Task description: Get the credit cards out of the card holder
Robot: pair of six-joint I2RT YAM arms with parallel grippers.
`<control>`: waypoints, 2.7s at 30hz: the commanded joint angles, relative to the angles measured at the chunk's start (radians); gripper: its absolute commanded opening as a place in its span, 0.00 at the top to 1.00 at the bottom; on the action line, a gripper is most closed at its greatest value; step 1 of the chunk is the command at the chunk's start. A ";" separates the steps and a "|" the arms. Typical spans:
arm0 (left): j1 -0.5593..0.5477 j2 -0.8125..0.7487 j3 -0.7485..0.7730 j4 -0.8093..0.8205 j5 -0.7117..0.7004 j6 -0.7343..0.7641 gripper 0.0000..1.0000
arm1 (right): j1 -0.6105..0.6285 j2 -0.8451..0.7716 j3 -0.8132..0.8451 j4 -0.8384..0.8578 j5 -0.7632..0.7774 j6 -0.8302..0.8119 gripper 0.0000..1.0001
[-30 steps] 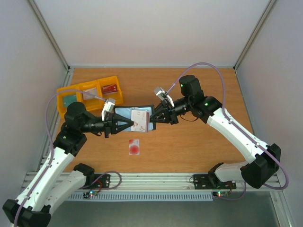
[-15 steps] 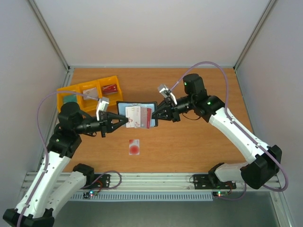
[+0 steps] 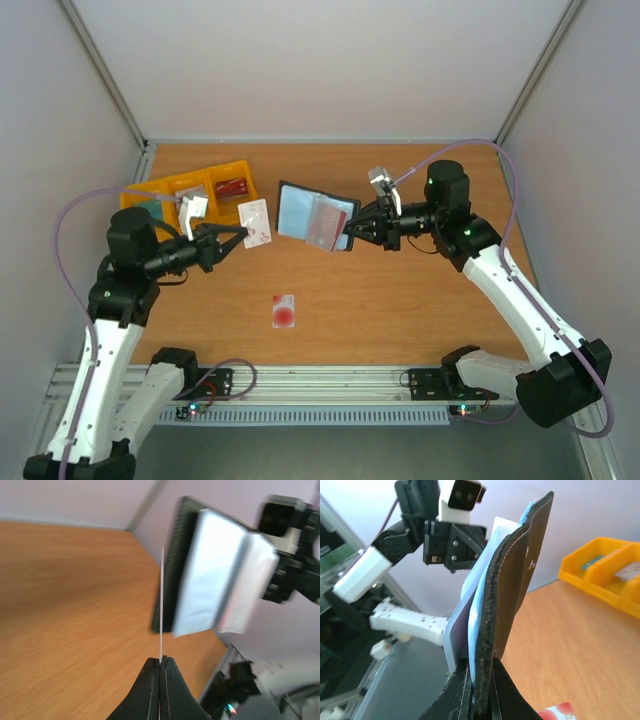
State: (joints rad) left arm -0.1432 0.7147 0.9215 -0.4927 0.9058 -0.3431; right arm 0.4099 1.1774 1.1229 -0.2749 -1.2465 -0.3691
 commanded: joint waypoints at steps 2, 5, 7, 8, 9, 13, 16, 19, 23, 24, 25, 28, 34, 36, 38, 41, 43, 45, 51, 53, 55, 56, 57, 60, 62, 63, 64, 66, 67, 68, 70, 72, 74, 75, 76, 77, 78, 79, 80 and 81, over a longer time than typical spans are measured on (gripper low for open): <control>0.105 0.117 -0.039 -0.182 -0.172 -0.082 1.00 | -0.049 -0.011 -0.053 0.235 0.094 0.187 0.99; 0.131 0.162 -0.169 -0.204 -0.261 -0.208 1.00 | -0.049 -0.009 -0.052 0.226 0.089 0.185 0.99; 0.160 0.184 -0.261 -0.169 -0.266 -0.296 1.00 | -0.049 -0.023 -0.058 0.213 0.087 0.171 0.99; 0.167 0.192 -0.301 -0.149 -0.266 -0.354 1.00 | -0.049 -0.032 -0.057 0.190 0.087 0.156 0.99; 0.168 0.200 -0.338 -0.127 -0.266 -0.379 1.00 | -0.049 -0.038 -0.054 0.167 0.087 0.140 0.99; 0.176 0.218 -0.447 -0.096 -0.335 -0.431 1.00 | -0.047 -0.040 -0.049 0.138 0.071 0.129 0.99; 0.184 0.221 -0.508 -0.100 -0.378 -0.442 1.00 | -0.038 -0.027 -0.045 0.138 0.068 0.132 0.99; 0.183 0.217 -0.512 -0.125 -0.425 -0.461 0.82 | -0.027 -0.016 -0.039 0.140 0.067 0.133 0.99; 0.183 0.197 -0.460 -0.249 -0.551 -0.458 0.48 | -0.002 -0.005 -0.025 0.130 0.062 0.126 0.99; 0.183 0.188 -0.435 -0.291 -0.585 -0.460 0.43 | 0.003 -0.003 -0.021 0.124 0.063 0.125 0.99; 0.184 0.177 -0.402 -0.332 -0.623 -0.461 0.39 | 0.010 -0.001 -0.014 0.115 0.066 0.121 0.99; 0.190 0.152 -0.273 -0.455 -0.719 -0.449 0.32 | 0.033 0.007 0.018 0.049 0.086 0.082 0.99; 0.190 0.103 -0.143 -0.178 -0.321 -0.384 0.26 | 0.111 0.054 0.086 -0.086 0.107 -0.014 0.99; 0.181 0.067 -0.181 0.211 -0.056 -0.394 0.17 | 0.147 0.068 0.115 -0.148 0.139 -0.062 0.99; 0.158 0.013 -0.197 0.415 0.065 -0.399 0.11 | 0.162 0.083 0.139 -0.190 0.158 -0.078 0.99; 0.082 -0.065 -0.159 0.349 0.134 -0.152 0.02 | 0.172 0.095 0.159 -0.217 0.130 -0.099 0.99; 0.028 -0.081 -0.133 0.242 0.184 0.053 0.01 | 0.187 0.098 0.163 -0.228 0.080 -0.126 0.99; -0.018 -0.065 -0.120 0.165 0.249 0.151 0.01 | 0.206 0.108 0.180 -0.257 0.018 -0.160 0.99; -0.093 -0.026 -0.157 0.221 0.237 0.129 0.01 | 0.255 0.131 0.210 -0.312 -0.040 -0.221 0.99; -0.098 -0.005 -0.177 0.270 0.199 0.094 0.01 | 0.261 0.138 0.221 -0.324 -0.050 -0.229 0.99; -0.102 0.001 -0.196 0.337 0.209 0.060 0.01 | 0.265 0.140 0.227 -0.337 -0.067 -0.240 0.99; -0.105 -0.002 -0.204 0.361 0.213 0.035 0.01 | 0.265 0.141 0.227 -0.340 -0.082 -0.245 0.99; -0.108 -0.003 -0.204 0.367 0.214 0.027 0.01 | 0.265 0.138 0.226 -0.340 -0.096 -0.249 0.99; -0.110 0.003 -0.197 0.338 0.242 0.039 0.01 | 0.265 0.130 0.224 -0.334 -0.104 -0.253 0.99; -0.123 -0.005 -0.207 0.414 0.296 0.014 0.01 | 0.264 0.136 0.224 -0.322 -0.067 -0.243 0.99; -0.130 -0.011 -0.213 0.454 0.309 -0.022 0.01 | 0.265 0.143 0.227 -0.321 -0.062 -0.244 0.99; -0.138 -0.015 -0.216 0.473 0.311 -0.035 0.01 | 0.265 0.152 0.233 -0.321 -0.068 -0.243 0.99; -0.144 -0.010 -0.223 0.499 0.300 -0.055 0.01 | 0.265 0.169 0.244 -0.322 -0.084 -0.243 0.99; -0.146 -0.008 -0.229 0.531 0.298 -0.069 0.01 | 0.265 0.174 0.249 -0.320 -0.086 -0.243 0.99; -0.151 -0.006 -0.237 0.557 0.302 -0.092 0.04 | 0.264 0.174 0.250 -0.317 -0.086 -0.242 0.99; -0.161 -0.004 -0.242 0.592 0.305 -0.135 0.19 | 0.265 0.174 0.252 -0.316 -0.072 -0.243 0.99; -0.162 -0.005 -0.243 0.633 0.312 -0.170 0.48 | 0.263 0.169 0.249 -0.318 -0.045 -0.246 0.99; -0.163 -0.010 -0.244 0.638 0.290 -0.198 0.94 | 0.261 0.168 0.246 -0.322 -0.026 -0.247 0.99; -0.164 -0.013 -0.245 0.637 0.274 -0.209 0.99 | 0.261 0.168 0.244 -0.324 -0.012 -0.245 0.96; -0.163 -0.016 -0.247 0.639 0.261 -0.225 1.00 | 0.258 0.166 0.241 -0.325 0.003 -0.242 0.90; -0.164 -0.018 -0.248 0.642 0.234 -0.237 1.00 | 0.249 0.162 0.236 -0.324 0.014 -0.240 0.78; -0.163 -0.024 -0.248 0.633 0.204 -0.248 1.00 | 0.240 0.155 0.227 -0.317 0.016 -0.235 0.69; -0.161 -0.026 -0.244 0.618 0.181 -0.248 1.00 | 0.229 0.145 0.214 -0.305 0.010 -0.229 0.63; -0.162 -0.029 -0.242 0.611 0.168 -0.241 1.00 | 0.218 0.134 0.199 -0.284 -0.006 -0.220 0.56; -0.161 -0.032 -0.242 0.611 0.165 -0.229 1.00 | 0.210 0.122 0.183 -0.255 -0.018 -0.202 0.52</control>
State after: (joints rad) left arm -0.3027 0.7048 0.6842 0.0643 1.1404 -0.5468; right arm 0.6510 1.3472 1.3396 -0.5934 -1.2491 -0.5972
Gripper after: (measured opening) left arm 0.048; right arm 0.406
